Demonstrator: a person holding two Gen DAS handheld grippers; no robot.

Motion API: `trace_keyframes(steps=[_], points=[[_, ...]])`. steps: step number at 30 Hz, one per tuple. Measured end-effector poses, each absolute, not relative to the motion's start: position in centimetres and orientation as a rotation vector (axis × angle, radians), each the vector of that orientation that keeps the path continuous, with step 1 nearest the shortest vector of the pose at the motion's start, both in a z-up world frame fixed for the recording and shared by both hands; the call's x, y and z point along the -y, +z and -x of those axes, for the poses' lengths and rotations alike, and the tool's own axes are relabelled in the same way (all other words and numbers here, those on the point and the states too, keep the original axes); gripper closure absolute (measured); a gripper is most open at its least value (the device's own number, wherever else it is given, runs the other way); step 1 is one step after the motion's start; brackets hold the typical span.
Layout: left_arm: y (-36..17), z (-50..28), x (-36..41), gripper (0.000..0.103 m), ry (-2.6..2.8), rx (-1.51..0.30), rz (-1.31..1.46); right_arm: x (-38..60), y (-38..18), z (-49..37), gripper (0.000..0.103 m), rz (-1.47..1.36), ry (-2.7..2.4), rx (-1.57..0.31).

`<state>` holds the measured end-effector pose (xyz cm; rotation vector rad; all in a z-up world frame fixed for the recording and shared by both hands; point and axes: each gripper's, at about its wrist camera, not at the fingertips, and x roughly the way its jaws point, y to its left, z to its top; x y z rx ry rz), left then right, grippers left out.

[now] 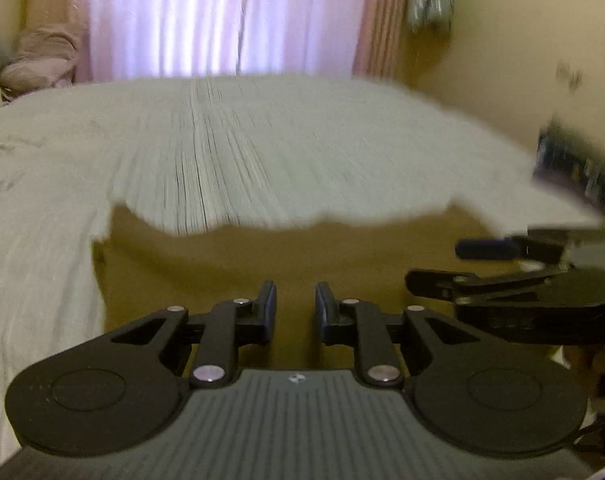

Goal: Fold clothes
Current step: 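Lay the folded end down and open both grippers, smoothing the fold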

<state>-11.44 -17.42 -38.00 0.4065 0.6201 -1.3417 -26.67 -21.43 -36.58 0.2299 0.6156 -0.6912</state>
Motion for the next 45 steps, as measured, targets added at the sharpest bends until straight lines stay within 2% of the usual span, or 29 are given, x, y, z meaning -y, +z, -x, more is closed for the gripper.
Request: trace_keyframes(steps=[3, 9, 13, 16, 18, 19, 20, 22, 24, 26, 29, 33, 37, 39, 45], points=[[-39.1, 11.8, 17.1, 0.087, -1.342, -0.597, -0.43, 21.8, -39.3, 25.9, 0.041, -0.255, -0.71, -0.69], [-37.6, 11.2, 16.1, 0.087, -1.381, -0.591, -0.386, 20.0, -36.7, 26.9, 0.041, -0.241, -0.752, -0.629], [-37.7, 10.6, 16.6, 0.09, -1.378, -0.634, -0.406, 20.4, -38.4, 25.8, 0.041, -0.277, -0.785, -0.688], [-36.2, 10.4, 16.5, 0.09, -1.397, -0.593, -0.362, 19.1, -36.3, 26.5, 0.041, -0.29, -0.795, -0.621], [-35.9, 10.3, 17.3, 0.091, -1.411, -0.592, -0.347, 19.7, -35.0, 26.3, 0.046, -0.27, -0.815, -0.58], [-36.2, 10.4, 17.9, 0.092, -1.412, -0.599, -0.354, 20.0, -35.1, 25.9, 0.053, -0.268, -0.816, -0.585], [-36.6, 10.5, 18.5, 0.092, -1.412, -0.609, -0.365, 20.2, -35.2, 25.6, 0.055, -0.267, -0.817, -0.59], [-38.4, 10.7, 20.0, 0.092, -1.394, -0.623, -0.418, 21.0, -35.6, 24.7, 0.055, -0.265, -0.819, -0.608], [-39.9, 11.0, 20.9, 0.092, -1.371, -0.612, -0.45, 22.7, -38.3, 23.5, 0.055, -0.26, -0.814, -0.689], [-39.6, 11.0, 20.9, 0.092, -1.368, -0.61, -0.45, 22.8, -39.3, 23.0, 0.055, -0.224, -0.815, -0.689], [-37.4, 9.6, 20.1, 0.093, -1.392, -0.64, -0.355, 23.5, -37.4, 23.2, 0.055, -0.249, -0.797, -0.693], [-36.2, 6.3, 20.0, 0.092, -1.324, -0.585, -0.274, 26.2, -34.3, 24.6, 0.055, -0.227, -0.843, -0.586], [-39.5, 2.0, 22.3, 0.093, -1.198, -0.695, -0.323, 31.8, -36.6, 25.1, 0.055, -0.295, -0.899, -0.673], [-39.2, 0.9, 21.6, 0.097, -1.21, -0.718, -0.283, 33.4, -37.5, 25.9, 0.055, -0.352, -0.884, -0.678], [-36.0, 3.7, 16.1, 0.095, -1.2, -0.672, -0.272, 28.1, -32.1, 30.2, 0.055, -0.323, -0.892, -0.569]])
